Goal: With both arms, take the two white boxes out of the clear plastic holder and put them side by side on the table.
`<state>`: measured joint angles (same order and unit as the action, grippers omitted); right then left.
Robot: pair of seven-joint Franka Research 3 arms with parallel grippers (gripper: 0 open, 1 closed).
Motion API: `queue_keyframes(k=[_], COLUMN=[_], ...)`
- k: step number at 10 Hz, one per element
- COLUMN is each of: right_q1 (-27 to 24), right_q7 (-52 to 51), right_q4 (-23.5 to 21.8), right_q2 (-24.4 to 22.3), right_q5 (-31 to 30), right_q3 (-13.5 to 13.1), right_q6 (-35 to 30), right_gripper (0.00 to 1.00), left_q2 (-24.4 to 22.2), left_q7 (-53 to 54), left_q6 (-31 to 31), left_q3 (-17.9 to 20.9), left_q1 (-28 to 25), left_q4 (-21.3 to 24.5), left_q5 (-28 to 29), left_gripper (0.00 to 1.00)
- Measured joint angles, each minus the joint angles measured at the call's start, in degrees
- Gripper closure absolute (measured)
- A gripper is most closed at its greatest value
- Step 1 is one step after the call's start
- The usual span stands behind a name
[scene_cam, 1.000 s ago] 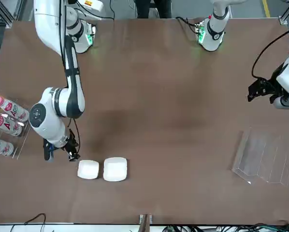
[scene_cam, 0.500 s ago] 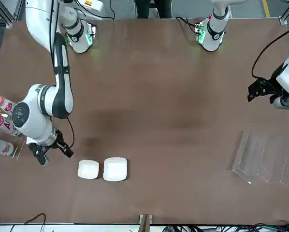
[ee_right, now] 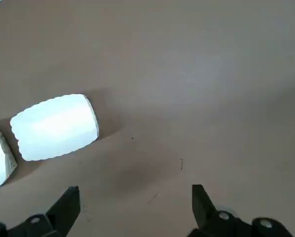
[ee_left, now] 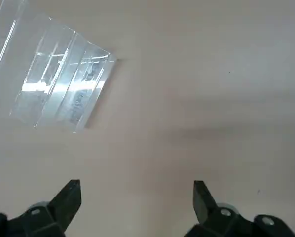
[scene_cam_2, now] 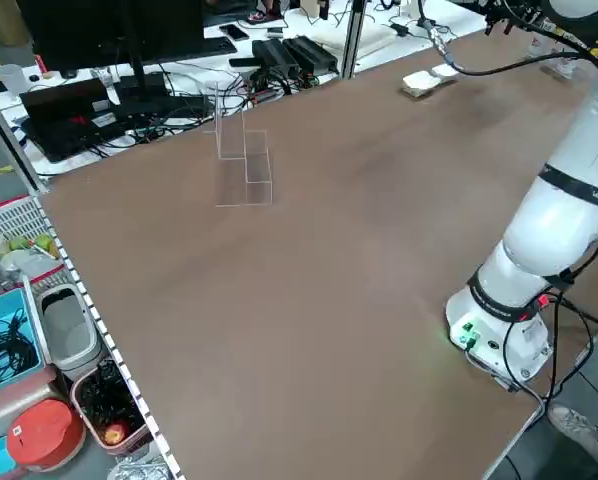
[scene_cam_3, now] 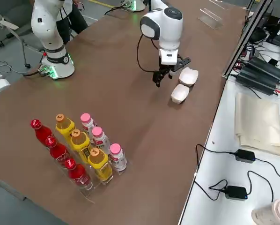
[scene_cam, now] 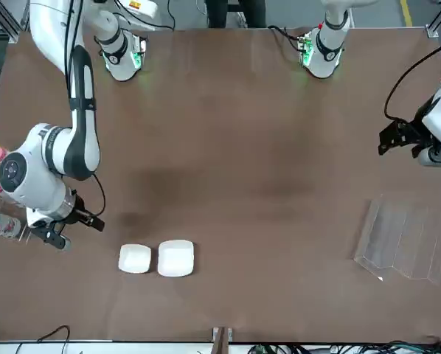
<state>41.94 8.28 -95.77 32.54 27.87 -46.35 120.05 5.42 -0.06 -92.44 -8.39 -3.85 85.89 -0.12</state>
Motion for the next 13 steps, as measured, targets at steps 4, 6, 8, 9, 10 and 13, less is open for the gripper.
queue_keyframes(k=[4, 6, 8, 9, 10, 13], right_q1=[-17.36, -33.48, -40.7, -42.09, -42.36, -42.37], right_q7=[-2.25, -2.41, -2.58, -2.57, -2.52, -0.84], right_q4=[1.12, 1.78, 1.96, 2.13, 2.38, 5.39], right_q2=[-5.05, -8.61, -11.02, -12.07, -13.31, -17.23], right_q5=[-6.7, -13.41, -16.6, -17.95, -18.35, -20.14], right_q3=[17.31, 33.34, 40.97, 42.74, 43.31, 43.74], right_q6=[-0.2, -0.59, -2.05, -2.98, -4.54, -12.3], right_gripper=[0.0, 0.0, 0.0, 0.0, 0.0, 0.0], left_q2=[0.0, -0.01, -0.01, -0.01, -0.01, -0.01], left_q7=[0.0, 0.01, 0.38, 0.45, 0.45, 0.48], left_q6=[0.01, 0.01, 0.01, 0.01, 0.01, 0.01], left_q3=[0.04, 0.13, 0.39, 0.4, 0.39, 0.33], left_q1=[-0.13, -0.2, -0.31, -0.34, -0.32, -0.3], left_q4=[-0.02, -0.04, -0.04, -0.04, -0.04, -0.05], left_q5=[0.0, 0.0, 0.0, 0.0, 0.0, 0.0], left_gripper=[0.0, 0.0, 0.0, 0.0, 0.0, 0.0])
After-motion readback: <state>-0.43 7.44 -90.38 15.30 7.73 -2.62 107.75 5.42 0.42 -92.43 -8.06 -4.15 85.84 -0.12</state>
